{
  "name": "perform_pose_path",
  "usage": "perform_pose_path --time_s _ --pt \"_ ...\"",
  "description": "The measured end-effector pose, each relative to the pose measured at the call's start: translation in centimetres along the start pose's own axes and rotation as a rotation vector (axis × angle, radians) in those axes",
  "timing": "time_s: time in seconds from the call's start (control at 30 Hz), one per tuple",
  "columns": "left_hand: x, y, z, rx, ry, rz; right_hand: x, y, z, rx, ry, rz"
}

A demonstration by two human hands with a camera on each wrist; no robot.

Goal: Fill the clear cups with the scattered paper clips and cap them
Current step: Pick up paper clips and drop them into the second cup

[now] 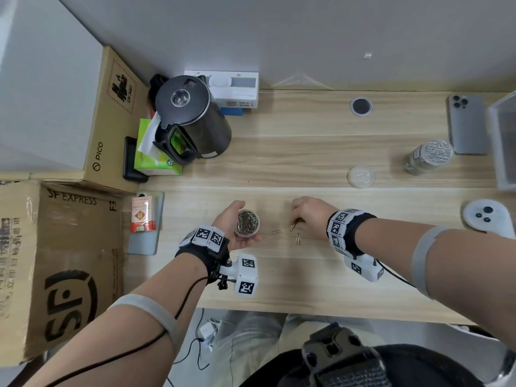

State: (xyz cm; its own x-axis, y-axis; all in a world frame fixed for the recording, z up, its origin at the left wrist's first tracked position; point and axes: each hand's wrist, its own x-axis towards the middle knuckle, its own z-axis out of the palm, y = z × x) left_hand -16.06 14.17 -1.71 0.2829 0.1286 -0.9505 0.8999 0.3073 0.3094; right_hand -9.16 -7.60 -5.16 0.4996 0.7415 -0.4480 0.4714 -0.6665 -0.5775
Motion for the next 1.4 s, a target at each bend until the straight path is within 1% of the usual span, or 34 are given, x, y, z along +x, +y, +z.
perform_pose_path --time_s 0.17,0.37,0.5,0.7,1.03,1.2,1.3,1.4 --pt "0.2 0.0 0.1 -0.001 -0.002 0.013 -0.1 0.1 0.2 -0.027 -0.002 0.027" --pt "0.5 -0.2 0.4 0.006 0.004 0.013 -0.7 0.2 0.9 -0.021 0.078 0.028" --pt "0.7 -0.3 0.7 0.017 0.000 0.007 -0.9 0.1 0.7 -0.067 0.047 0.045" --pt "1.0 -0.1 0.9 0.020 0.005 0.002 -0.8 -0.5 0.3 -0.108 0.050 0.097" --pt "1.1 -0.1 1.4 0.032 0.008 -0.001 -0.5 -0.8 1.1 -0.026 0.074 0.104" --pt "1.0 0.1 1.7 0.027 -0.009 -0.007 -0.5 -1.1 0.3 0.018 0.028 0.131" --pt "0.9 0.1 1.9 0.025 -0.018 -0.004 -0.5 -1.4 0.4 0.040 0.050 0.125" --pt "0.9 0.1 2.1 0.030 -0.022 -0.003 -0.3 -1.3 0.2 0.076 0.048 0.196"
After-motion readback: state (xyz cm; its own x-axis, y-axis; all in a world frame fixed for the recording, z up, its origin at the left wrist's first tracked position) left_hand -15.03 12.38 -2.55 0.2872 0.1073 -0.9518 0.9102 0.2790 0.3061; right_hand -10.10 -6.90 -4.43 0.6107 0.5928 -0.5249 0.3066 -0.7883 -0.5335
